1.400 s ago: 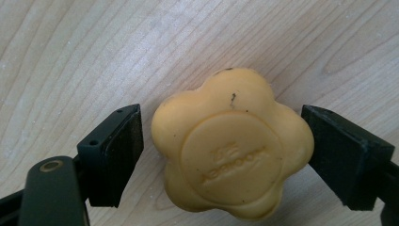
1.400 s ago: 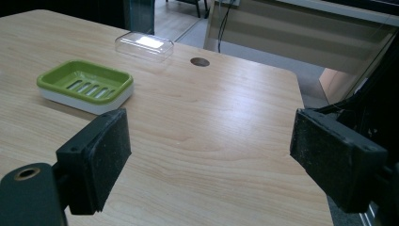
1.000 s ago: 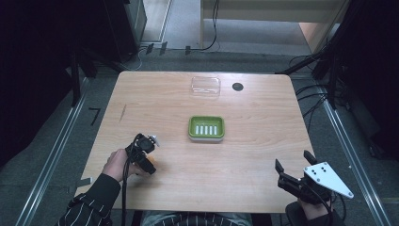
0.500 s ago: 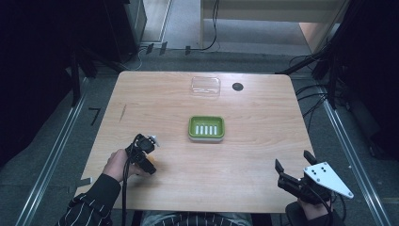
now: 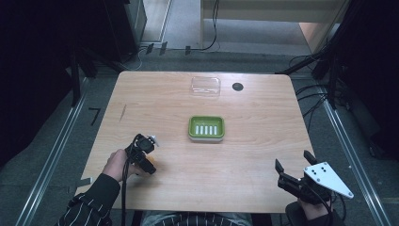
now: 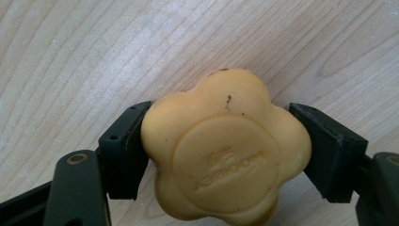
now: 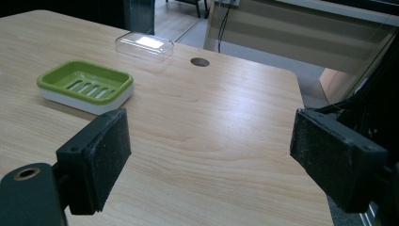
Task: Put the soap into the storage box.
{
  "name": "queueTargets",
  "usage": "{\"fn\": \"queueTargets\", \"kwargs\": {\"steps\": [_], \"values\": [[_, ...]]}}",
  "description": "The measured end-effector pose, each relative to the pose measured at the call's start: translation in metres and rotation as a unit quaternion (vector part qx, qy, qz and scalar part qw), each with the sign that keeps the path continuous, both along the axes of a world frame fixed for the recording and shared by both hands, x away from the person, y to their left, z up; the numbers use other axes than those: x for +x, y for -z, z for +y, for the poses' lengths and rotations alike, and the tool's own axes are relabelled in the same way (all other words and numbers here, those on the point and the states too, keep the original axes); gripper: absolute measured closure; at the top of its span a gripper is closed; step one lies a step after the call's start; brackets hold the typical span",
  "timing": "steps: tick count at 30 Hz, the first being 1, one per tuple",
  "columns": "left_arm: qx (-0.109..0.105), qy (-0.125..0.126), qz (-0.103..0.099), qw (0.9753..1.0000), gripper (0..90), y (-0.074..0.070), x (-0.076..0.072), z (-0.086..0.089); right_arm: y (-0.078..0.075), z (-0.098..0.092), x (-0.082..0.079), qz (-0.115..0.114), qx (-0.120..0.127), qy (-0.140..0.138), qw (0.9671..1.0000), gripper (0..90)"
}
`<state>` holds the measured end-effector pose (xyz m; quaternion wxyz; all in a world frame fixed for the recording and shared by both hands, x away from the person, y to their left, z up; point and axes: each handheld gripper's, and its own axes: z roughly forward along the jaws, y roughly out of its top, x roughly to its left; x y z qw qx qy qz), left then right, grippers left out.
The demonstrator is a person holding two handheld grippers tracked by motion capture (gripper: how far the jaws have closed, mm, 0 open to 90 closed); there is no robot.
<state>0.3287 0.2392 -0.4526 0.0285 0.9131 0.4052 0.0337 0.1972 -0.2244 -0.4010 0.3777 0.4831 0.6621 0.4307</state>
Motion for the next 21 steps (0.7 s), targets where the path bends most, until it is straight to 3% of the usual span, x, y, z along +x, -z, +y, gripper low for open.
{"fn": "queueTargets", "kwargs": {"steps": [14, 21], "values": [[-0.010, 0.019, -0.002, 0.9998, 26.3, -0.011, -0.001, -0.008, 0.000, 0.000, 0.000, 0.000, 0.000, 0.000, 1.0000, 13.4], [-0.017, 0.027, -0.006, 0.9995, 26.4, -0.018, 0.008, -0.016, 0.000, 0.000, 0.000, 0.000, 0.000, 0.000, 1.0000, 13.4]]}}
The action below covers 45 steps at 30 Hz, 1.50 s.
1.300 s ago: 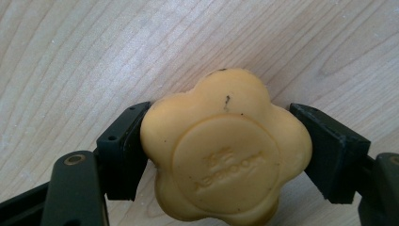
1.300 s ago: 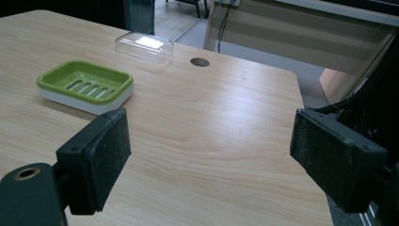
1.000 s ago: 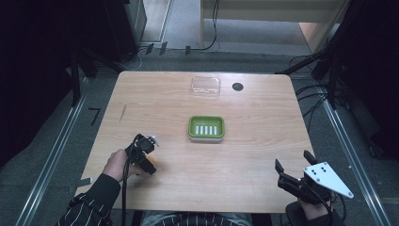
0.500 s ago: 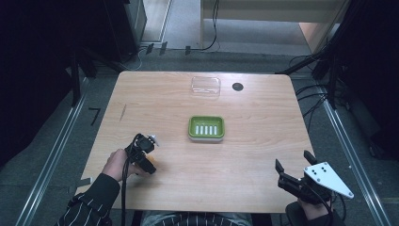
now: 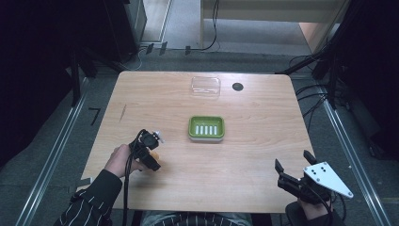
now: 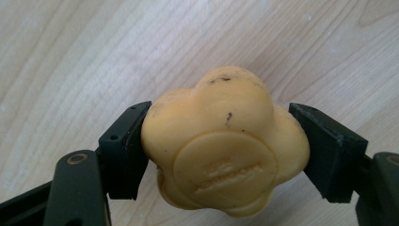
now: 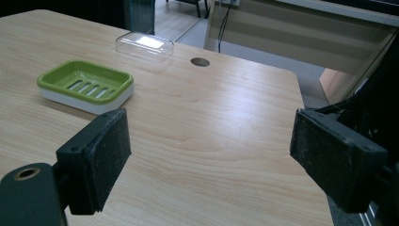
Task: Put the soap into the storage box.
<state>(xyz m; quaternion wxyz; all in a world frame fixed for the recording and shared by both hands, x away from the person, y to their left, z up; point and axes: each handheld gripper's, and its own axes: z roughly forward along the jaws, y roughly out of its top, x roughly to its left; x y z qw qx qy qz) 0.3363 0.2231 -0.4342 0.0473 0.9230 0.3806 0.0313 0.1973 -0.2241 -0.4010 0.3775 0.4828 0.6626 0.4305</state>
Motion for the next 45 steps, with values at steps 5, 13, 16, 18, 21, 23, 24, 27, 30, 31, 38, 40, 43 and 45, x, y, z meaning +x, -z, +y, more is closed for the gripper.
{"fn": "queueTargets", "kwargs": {"steps": [5, 13, 16, 18, 21, 23, 24, 27, 30, 31, 38, 40, 43, 45], "values": [[-0.001, 0.010, -0.002, 1.0000, 26.4, -0.005, 0.006, -0.007, 0.000, 0.000, 0.000, 0.000, 0.000, 0.000, 1.0000, 13.4], [-0.007, 0.020, -0.010, 0.9997, 26.4, -0.012, 0.016, -0.018, 0.000, 0.000, 0.000, -0.001, -0.001, 0.000, 1.0000, 13.4], [-0.004, 0.028, -0.008, 0.9996, 26.4, -0.014, 0.018, -0.021, 0.000, 0.000, 0.000, 0.000, 0.000, 0.000, 1.0000, 13.4], [-0.003, 0.031, -0.009, 0.9995, 26.4, -0.015, 0.020, -0.025, 0.000, 0.000, 0.000, 0.000, 0.000, 0.000, 1.0000, 13.4], [-0.002, 0.032, -0.011, 0.9994, 26.4, -0.016, 0.021, -0.028, 0.000, 0.000, 0.000, -0.001, 0.000, 0.000, 1.0000, 13.4], [0.000, 0.038, -0.013, 0.9992, 26.4, -0.018, 0.023, -0.030, 0.000, 0.000, 0.000, 0.000, 0.000, 0.000, 1.0000, 13.4], [0.001, 0.038, -0.012, 0.9992, 26.4, -0.018, 0.023, -0.031, 0.000, 0.000, 0.000, -0.001, 0.000, -0.001, 1.0000, 13.4], [-0.002, 0.041, -0.012, 0.9991, 26.4, -0.020, 0.025, -0.035, 0.000, 0.000, 0.000, 0.000, 0.000, 0.000, 1.0000, 13.4], [0.000, 0.044, -0.014, 0.9989, 26.4, -0.022, 0.027, -0.039, 0.000, 0.000, 0.000, 0.000, 0.000, -0.001, 1.0000, 13.4], [0.000, 0.044, -0.014, 0.9989, 26.4, -0.022, 0.027, -0.039, 0.000, 0.000, 0.000, 0.000, 0.000, -0.001, 1.0000, 13.4], [0.003, 0.052, -0.017, 0.9985, 26.4, -0.026, 0.033, -0.045, 0.000, 0.000, 0.000, 0.000, 0.000, -0.001, 1.0000, 13.4], [0.004, 0.052, -0.016, 0.9985, 26.4, -0.027, 0.033, -0.046, 0.000, 0.000, 0.000, 0.000, 0.000, -0.001, 1.0000, 13.4], [0.004, 0.056, -0.019, 0.9983, 26.4, -0.028, 0.035, -0.051, 0.000, 0.000, 0.000, -0.001, -0.001, -0.001, 1.0000, 13.4], [0.002, 0.059, -0.018, 0.9981, 26.4, -0.029, 0.036, -0.053, 0.000, 0.000, 0.000, -0.001, -0.001, -0.001, 1.0000, 13.4]]}}
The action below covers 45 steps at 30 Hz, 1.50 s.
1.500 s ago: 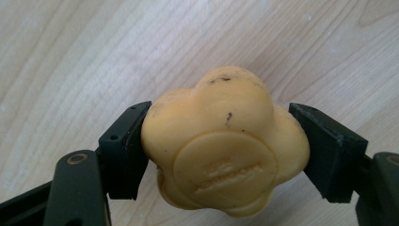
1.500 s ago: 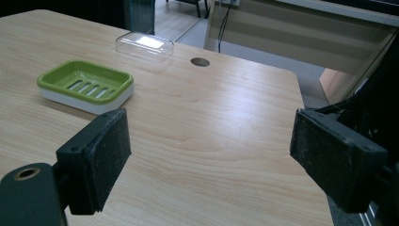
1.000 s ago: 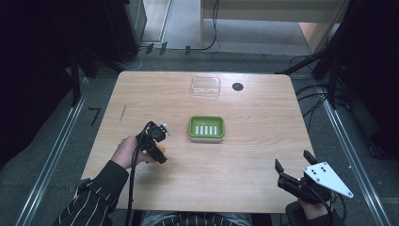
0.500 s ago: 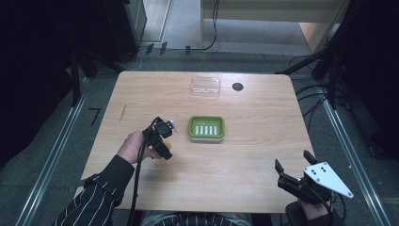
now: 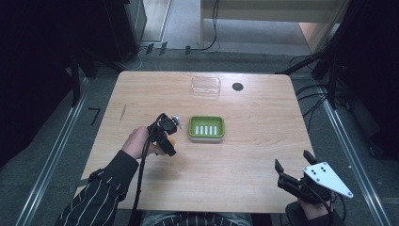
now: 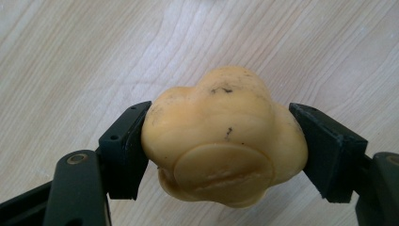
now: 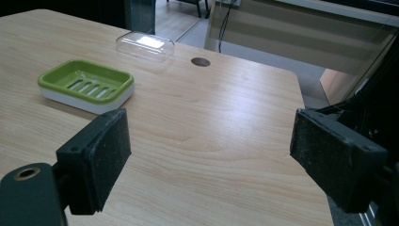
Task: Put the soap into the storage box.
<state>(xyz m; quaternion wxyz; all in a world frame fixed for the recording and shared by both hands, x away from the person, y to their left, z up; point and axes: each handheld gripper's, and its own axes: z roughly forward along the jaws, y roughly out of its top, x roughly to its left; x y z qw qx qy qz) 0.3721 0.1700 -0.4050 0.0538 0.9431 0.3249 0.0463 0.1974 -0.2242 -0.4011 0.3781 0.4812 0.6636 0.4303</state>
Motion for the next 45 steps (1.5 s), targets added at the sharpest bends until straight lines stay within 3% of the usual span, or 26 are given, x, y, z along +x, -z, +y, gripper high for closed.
{"fn": "queueTargets", "kwargs": {"steps": [45], "values": [[-0.004, 0.042, -0.004, 0.9991, 26.5, -0.015, 0.032, -0.046, 0.000, 0.001, 0.001, 0.002, -0.001, -0.002, 1.0000, 13.4]]}}
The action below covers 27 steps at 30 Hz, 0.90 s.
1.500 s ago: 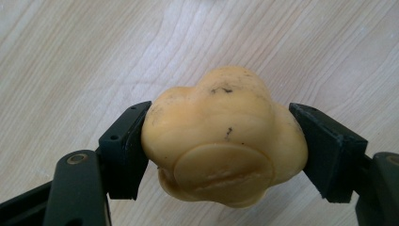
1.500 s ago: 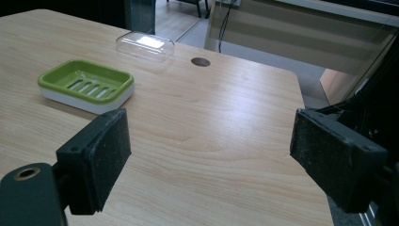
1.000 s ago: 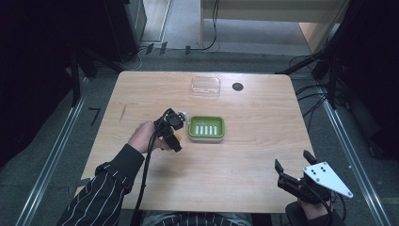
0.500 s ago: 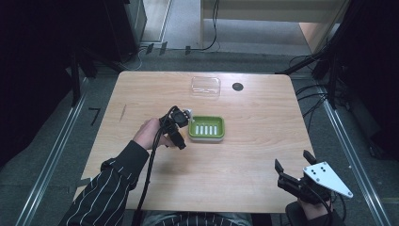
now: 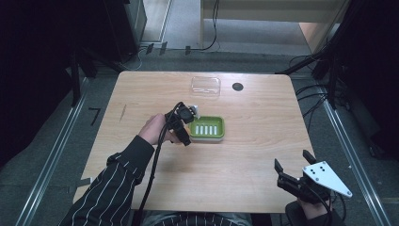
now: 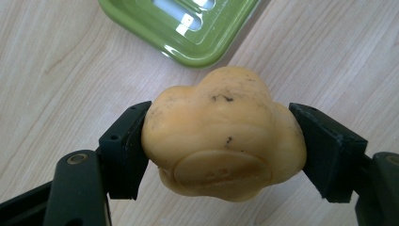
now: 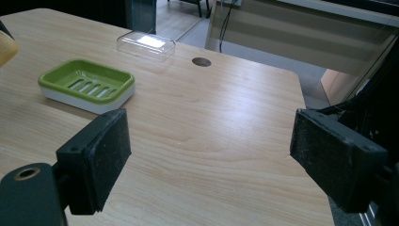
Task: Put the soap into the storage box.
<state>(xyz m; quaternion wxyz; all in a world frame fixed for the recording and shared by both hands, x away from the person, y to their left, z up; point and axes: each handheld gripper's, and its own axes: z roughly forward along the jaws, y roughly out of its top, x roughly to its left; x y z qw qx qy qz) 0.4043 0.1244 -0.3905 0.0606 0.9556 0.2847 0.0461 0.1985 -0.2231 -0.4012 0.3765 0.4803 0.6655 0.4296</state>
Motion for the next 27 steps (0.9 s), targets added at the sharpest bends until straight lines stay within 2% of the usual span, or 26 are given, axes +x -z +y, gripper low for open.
{"fn": "queueTargets", "kwargs": {"steps": [8, 23, 27], "values": [[0.003, 0.004, -0.001, 1.0000, 26.5, -0.006, 0.007, -0.008, 0.000, 0.000, 0.000, -0.001, 0.000, -0.001, 1.0000, 13.4], [0.008, 0.007, -0.001, 0.9999, 26.5, -0.007, 0.019, -0.023, 0.000, 0.000, 0.000, -0.001, 0.000, -0.002, 1.0000, 13.4], [0.009, 0.015, -0.002, 0.9998, 26.5, -0.008, 0.023, -0.028, 0.000, 0.000, 0.000, 0.000, 0.000, -0.001, 1.0000, 13.4]]}}
